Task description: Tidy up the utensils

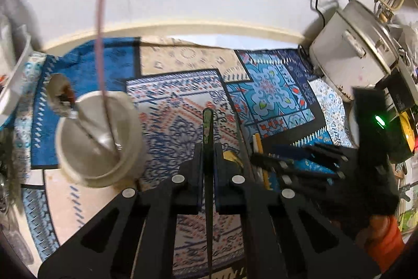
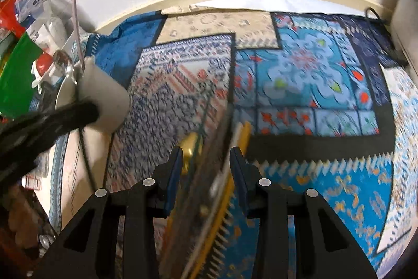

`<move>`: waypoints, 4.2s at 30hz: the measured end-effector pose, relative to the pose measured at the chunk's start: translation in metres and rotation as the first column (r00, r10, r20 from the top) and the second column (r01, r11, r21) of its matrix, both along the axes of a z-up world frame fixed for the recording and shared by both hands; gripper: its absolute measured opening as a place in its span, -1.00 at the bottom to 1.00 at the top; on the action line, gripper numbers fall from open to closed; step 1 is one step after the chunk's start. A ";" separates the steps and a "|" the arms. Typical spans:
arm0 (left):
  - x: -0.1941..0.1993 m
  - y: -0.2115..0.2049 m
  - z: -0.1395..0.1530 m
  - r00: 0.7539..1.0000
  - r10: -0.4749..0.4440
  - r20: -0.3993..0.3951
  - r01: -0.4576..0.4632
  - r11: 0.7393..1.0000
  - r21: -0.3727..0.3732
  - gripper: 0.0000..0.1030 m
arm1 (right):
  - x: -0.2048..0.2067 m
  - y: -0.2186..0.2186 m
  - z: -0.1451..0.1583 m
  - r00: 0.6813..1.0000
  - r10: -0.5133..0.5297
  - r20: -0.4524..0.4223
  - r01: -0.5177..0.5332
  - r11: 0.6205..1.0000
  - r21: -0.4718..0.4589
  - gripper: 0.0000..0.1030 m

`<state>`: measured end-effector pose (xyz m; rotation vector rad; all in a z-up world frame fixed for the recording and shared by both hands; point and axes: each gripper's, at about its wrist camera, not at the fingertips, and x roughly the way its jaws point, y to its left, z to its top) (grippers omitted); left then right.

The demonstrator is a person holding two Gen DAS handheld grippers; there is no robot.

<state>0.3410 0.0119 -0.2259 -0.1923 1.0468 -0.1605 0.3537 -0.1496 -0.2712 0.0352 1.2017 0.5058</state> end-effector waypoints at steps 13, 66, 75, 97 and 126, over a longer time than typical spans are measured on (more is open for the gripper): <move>-0.014 0.024 0.011 0.999 0.037 0.039 -0.036 0.999 -0.029 -0.91 | 0.029 0.029 -0.030 1.000 -0.009 -0.020 0.007 0.996 -0.093 -0.62; -0.071 0.063 0.154 0.893 0.156 0.422 -0.163 0.986 -0.018 -0.91 | -0.067 0.053 0.194 0.851 0.042 0.524 -0.146 0.976 0.159 -0.92; -0.064 0.087 0.174 0.866 0.176 0.468 -0.194 0.981 -0.009 -0.91 | -0.057 0.080 0.222 0.807 0.064 0.588 -0.195 0.967 0.162 -0.92; -0.024 0.122 0.095 0.946 0.166 0.278 -0.183 0.983 0.033 -0.91 | -0.020 0.140 0.161 0.882 0.172 0.438 -0.224 0.972 0.071 -0.92; -0.015 0.123 0.084 0.959 0.162 0.231 -0.169 0.986 0.012 -0.74 | -0.007 0.136 0.142 0.925 0.170 0.340 -0.199 0.979 0.050 -0.68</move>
